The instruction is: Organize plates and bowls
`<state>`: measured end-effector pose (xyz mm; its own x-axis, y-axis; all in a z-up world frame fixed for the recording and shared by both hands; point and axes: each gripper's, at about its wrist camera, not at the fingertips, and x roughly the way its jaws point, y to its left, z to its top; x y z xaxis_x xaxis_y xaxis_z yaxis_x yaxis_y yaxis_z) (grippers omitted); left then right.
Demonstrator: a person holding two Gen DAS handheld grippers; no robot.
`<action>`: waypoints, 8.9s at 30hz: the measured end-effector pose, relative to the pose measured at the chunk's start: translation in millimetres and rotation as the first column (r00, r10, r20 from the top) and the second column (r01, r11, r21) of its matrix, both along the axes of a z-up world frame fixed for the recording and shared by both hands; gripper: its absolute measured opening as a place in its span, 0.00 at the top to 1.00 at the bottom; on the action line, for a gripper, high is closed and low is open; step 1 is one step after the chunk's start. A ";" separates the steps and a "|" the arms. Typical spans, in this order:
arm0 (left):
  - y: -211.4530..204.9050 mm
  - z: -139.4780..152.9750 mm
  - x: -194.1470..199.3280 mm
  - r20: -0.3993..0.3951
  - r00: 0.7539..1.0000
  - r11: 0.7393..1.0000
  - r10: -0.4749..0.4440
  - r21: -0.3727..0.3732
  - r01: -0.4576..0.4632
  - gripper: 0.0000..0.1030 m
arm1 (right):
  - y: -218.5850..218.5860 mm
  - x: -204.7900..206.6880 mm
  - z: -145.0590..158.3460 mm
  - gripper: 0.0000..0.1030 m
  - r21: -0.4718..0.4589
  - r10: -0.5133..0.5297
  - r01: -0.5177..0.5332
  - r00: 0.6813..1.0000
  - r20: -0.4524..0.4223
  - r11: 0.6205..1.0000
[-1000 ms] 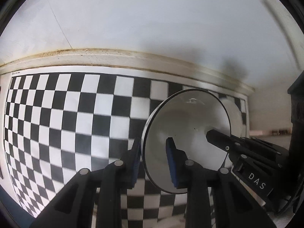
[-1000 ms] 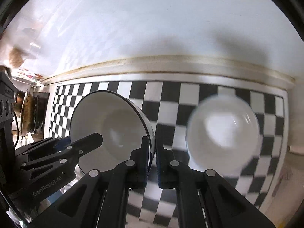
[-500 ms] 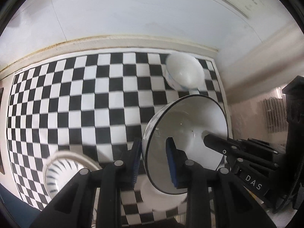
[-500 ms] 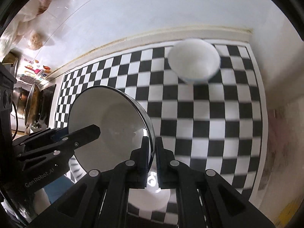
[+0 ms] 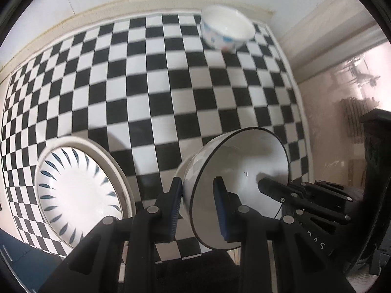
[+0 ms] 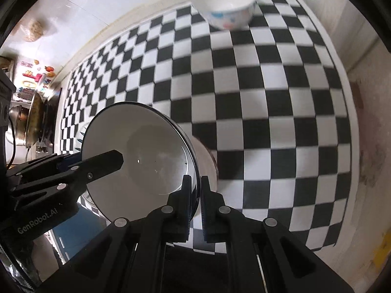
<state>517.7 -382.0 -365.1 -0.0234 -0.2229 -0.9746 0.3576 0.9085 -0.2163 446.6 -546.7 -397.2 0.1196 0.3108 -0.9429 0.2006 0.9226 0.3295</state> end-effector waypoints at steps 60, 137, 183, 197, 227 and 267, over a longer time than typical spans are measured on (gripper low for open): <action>-50.3 15.3 155.0 0.040 0.994 0.995 0.100 0.016 -0.101 0.71 | -115.4 136.1 42.8 0.09 -0.060 -0.201 0.206 0.976 0.083 0.977; -57.4 49.8 122.0 0.028 0.999 0.991 -0.017 -0.129 0.020 0.81 | -66.8 121.1 59.4 0.90 0.053 -0.209 0.204 0.972 0.104 0.978; 3.1 -20.8 -9.8 -0.082 0.995 0.998 -0.056 0.025 0.058 0.81 | 10.7 -12.3 -16.3 0.90 0.010 -0.098 0.099 0.993 -0.069 0.995; -2.6 -26.2 -15.1 -0.073 0.995 0.994 -0.073 0.078 0.078 0.81 | 14.4 -4.4 -15.8 0.87 -0.032 -0.091 0.088 0.990 -0.110 0.996; 32.5 8.7 -21.8 0.140 0.990 0.992 0.027 0.118 -0.044 0.14 | 10.7 -25.8 17.8 0.15 -0.209 -0.037 0.028 0.998 -0.041 0.978; 88.2 231.2 -155.1 0.415 0.910 0.998 0.007 0.058 -0.034 0.14 | 57.5 -177.5 272.4 0.15 -0.336 -0.049 0.156 0.950 0.307 0.929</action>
<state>362.6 -293.8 -133.9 0.3896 -0.1576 -0.9074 0.3838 0.9234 0.0044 269.0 -489.2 -124.9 0.4157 -0.0633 -0.9073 0.2459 0.9682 0.0452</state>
